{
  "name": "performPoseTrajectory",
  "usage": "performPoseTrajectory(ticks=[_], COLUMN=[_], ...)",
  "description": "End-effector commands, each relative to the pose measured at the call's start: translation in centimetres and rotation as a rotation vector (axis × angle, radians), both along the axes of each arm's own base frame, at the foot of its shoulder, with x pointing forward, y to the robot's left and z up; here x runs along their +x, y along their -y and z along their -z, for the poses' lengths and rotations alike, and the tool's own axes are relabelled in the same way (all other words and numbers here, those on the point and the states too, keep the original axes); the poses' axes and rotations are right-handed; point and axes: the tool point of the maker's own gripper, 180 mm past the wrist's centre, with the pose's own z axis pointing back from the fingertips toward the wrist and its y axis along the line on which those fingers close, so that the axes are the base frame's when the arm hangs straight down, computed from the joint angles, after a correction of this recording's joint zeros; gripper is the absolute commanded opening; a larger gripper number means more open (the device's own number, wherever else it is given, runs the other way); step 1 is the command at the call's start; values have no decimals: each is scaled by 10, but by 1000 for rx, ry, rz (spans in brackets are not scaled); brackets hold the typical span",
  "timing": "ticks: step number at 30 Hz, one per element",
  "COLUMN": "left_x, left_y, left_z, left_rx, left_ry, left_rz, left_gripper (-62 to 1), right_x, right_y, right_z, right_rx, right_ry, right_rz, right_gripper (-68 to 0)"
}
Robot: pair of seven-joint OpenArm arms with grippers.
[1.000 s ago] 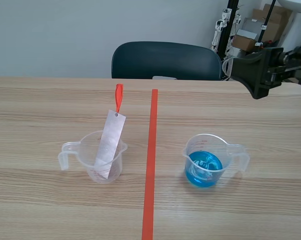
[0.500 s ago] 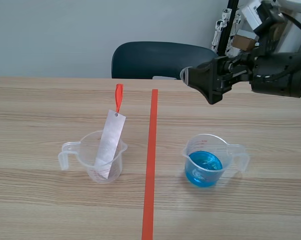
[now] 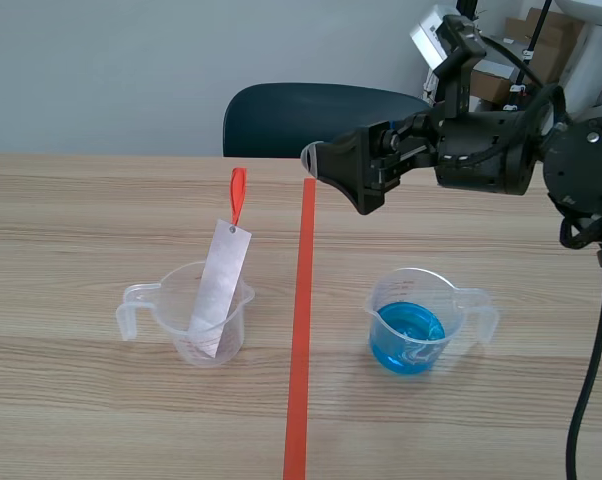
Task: Do the redox reaction experiment. lift the metal plate out of the left beaker
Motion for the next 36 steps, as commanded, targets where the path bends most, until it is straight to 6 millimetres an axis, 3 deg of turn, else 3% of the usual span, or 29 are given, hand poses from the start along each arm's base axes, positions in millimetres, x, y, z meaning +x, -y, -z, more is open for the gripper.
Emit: performPoseTrajectory(ticks=[1, 20, 28, 36], left_x=[0, 0, 0, 0], left_y=[3, 3, 3, 3], left_z=[-5, -6, -6, -6], left_rx=[-27, -28, -28, -28], left_ry=[14, 16, 16, 16], left_rz=[-3, -3, -3, -3], left_gripper=[14, 14, 14, 14], right_x=[8, 10, 11, 12], right_y=[-5, -48, -67, -74], right_z=[-16, -24, -14, -6], right_rx=[22, 58, 48, 69], right_ry=[40, 55, 28, -3], right_rz=[-8, -85, -112, -108], right_gripper=[4, 4, 4, 4])
